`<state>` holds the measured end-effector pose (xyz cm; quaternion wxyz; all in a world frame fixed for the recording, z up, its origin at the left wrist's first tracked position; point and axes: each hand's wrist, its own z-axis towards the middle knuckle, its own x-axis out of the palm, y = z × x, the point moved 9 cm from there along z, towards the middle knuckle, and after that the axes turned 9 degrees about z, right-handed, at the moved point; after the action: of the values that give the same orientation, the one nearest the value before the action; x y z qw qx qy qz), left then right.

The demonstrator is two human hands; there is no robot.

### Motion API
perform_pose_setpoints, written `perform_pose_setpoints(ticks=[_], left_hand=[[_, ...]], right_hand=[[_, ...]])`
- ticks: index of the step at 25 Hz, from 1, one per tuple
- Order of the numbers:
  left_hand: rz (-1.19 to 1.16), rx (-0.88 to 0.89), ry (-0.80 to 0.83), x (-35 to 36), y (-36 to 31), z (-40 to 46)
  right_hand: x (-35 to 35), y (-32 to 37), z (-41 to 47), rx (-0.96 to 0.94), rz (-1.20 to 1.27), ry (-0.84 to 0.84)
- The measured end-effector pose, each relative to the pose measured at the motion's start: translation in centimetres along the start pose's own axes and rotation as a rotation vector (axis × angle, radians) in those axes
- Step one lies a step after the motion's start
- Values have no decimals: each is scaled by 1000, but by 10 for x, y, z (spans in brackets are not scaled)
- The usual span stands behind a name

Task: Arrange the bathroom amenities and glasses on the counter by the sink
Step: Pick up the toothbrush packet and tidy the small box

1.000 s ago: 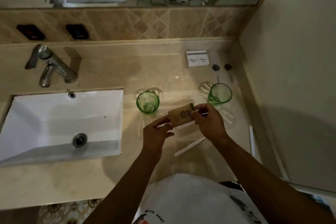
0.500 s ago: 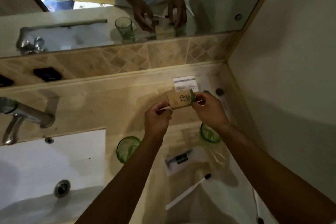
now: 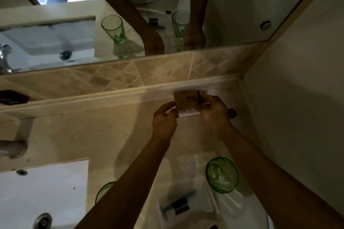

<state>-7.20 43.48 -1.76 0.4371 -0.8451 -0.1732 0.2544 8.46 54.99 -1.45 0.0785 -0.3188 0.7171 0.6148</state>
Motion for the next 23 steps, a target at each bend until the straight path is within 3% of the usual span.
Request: perform_pose_setpoints(ticks=[13, 23], left_hand=[[7, -63, -24, 6, 9, 12], [118, -67, -27, -45, 66, -80]], right_hand=[[4, -19, 19, 104, 146, 15], [-51, -45, -92, 183, 341, -159]])
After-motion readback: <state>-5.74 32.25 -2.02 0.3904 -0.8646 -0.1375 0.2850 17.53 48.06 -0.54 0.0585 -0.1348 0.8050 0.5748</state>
